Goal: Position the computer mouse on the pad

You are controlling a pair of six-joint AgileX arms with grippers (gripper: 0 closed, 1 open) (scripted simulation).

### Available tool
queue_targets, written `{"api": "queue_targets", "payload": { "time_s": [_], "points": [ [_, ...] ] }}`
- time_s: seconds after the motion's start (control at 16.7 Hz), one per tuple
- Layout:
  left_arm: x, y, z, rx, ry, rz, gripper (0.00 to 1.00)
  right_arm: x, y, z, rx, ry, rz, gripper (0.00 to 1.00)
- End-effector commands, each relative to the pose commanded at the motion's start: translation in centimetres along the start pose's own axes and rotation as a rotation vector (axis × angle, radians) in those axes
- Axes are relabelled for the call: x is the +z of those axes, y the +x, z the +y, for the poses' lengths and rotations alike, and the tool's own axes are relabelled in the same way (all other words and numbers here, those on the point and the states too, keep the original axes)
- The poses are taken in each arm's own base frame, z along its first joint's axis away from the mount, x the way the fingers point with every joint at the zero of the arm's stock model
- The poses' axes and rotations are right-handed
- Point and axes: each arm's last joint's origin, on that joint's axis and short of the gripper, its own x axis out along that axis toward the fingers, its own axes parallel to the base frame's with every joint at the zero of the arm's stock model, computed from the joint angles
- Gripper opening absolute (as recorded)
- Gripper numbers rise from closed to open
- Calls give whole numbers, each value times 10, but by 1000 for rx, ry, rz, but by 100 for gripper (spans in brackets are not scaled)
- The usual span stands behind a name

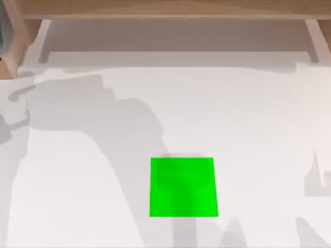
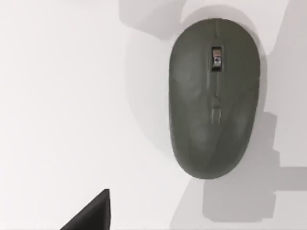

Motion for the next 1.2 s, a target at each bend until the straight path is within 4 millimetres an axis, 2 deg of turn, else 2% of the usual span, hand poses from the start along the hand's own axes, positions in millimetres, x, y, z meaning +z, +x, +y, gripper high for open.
{"api": "queue_targets", "payload": {
  "time_s": [0.42,0.54,0.9,1.02,1.2],
  "points": [
    [1,6,0,0,-1,2,100,0,0,0,0,0,0,100],
    [2,23,0,1,-4,4,100,0,0,0,0,0,0,100],
    [2,93,1,-1,-4,-5,100,0,0,0,0,0,0,100],
    [1,101,1,0,-4,0,100,0,0,0,0,0,0,100],
    [1,101,1,0,-4,0,100,0,0,0,0,0,0,100]
  ]
}}
